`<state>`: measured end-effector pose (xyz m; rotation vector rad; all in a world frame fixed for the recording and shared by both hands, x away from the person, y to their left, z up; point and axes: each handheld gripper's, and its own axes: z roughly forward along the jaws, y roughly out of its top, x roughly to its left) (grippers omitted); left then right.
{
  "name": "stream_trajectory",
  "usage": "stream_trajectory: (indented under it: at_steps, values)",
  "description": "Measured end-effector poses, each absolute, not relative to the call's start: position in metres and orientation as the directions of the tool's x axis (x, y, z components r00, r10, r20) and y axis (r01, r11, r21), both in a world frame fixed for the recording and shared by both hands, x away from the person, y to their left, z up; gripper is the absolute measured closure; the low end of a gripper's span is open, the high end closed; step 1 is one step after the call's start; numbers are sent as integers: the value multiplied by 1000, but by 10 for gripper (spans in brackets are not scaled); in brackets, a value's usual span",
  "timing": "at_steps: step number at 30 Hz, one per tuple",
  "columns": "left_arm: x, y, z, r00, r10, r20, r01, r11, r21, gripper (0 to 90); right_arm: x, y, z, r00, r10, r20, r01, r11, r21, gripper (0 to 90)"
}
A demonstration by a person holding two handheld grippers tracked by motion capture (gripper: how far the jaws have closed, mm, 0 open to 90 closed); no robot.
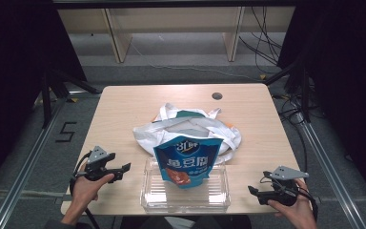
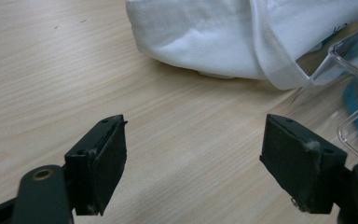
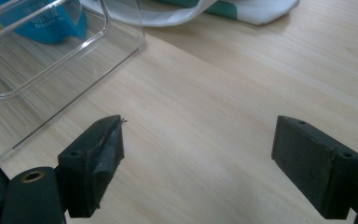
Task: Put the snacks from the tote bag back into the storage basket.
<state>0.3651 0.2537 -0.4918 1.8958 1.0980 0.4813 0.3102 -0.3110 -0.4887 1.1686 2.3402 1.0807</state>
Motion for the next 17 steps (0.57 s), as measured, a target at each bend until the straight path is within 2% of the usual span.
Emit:
stream_trajectory:
  at_steps: [3, 5, 7, 12, 13, 17]
  values:
    - [366, 254, -492, 538, 838, -91, 505, -234, 831, 216, 305, -310, -490, -592, 803, 70, 577, 363, 732, 178]
    - [366, 254, -492, 539, 838, -81, 502, -243, 830, 216, 308, -311, -492, -610, 791, 42, 555, 389, 735, 178]
    - [366, 254, -492, 540, 838, -81, 504, -244, 828, 216, 309, -312, -492, -627, 777, 57, 559, 398, 727, 178]
    - [366, 254, -493, 539, 838, -83, 505, -243, 828, 216, 309, -314, -492, -606, 795, 24, 546, 394, 740, 184]
    - [366, 254, -493, 542, 837, -79, 503, -247, 828, 217, 307, -313, -492, -591, 805, 54, 579, 376, 724, 183]
    - [366, 253, -493, 542, 836, -79, 503, -248, 828, 216, 310, -316, -494, -616, 786, 52, 570, 399, 718, 184]
